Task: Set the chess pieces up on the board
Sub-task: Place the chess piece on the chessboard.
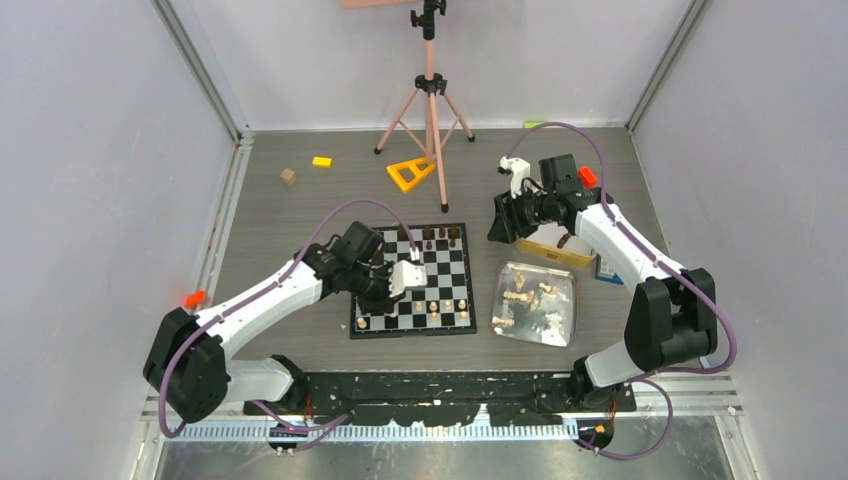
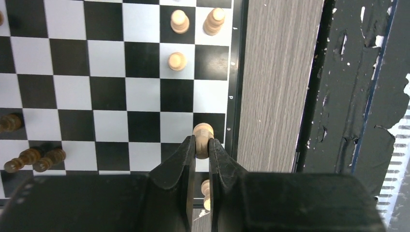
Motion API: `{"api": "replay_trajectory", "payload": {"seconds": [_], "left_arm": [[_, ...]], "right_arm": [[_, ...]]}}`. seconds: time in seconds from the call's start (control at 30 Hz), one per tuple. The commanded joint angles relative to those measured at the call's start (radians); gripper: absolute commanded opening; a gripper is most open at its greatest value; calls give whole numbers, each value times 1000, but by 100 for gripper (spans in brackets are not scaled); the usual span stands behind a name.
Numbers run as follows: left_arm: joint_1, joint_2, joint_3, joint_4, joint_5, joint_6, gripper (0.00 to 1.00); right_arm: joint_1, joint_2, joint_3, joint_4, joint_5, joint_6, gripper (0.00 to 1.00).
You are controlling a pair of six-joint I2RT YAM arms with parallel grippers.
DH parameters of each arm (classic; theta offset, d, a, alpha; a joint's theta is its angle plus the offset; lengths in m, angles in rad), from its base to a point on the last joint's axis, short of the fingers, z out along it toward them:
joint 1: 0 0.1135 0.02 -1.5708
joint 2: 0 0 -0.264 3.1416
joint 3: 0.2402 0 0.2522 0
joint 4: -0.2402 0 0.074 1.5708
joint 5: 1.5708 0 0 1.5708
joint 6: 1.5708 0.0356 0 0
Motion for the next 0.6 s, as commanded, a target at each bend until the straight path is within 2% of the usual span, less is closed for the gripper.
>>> {"api": "replay_trajectory", "payload": {"seconds": [0.0, 0.3, 0.57], "left_arm": [[-4, -43, -39, 31, 55, 83, 0], [-2, -101, -109, 4, 7, 160, 0], [0, -122, -155, 9, -43, 158, 0]], "right_arm": [[-4, -8, -1, 33, -20, -15, 51], [-4, -4, -4, 32, -16, -26, 50], [-4, 5, -2, 27, -18, -30, 50]]}}
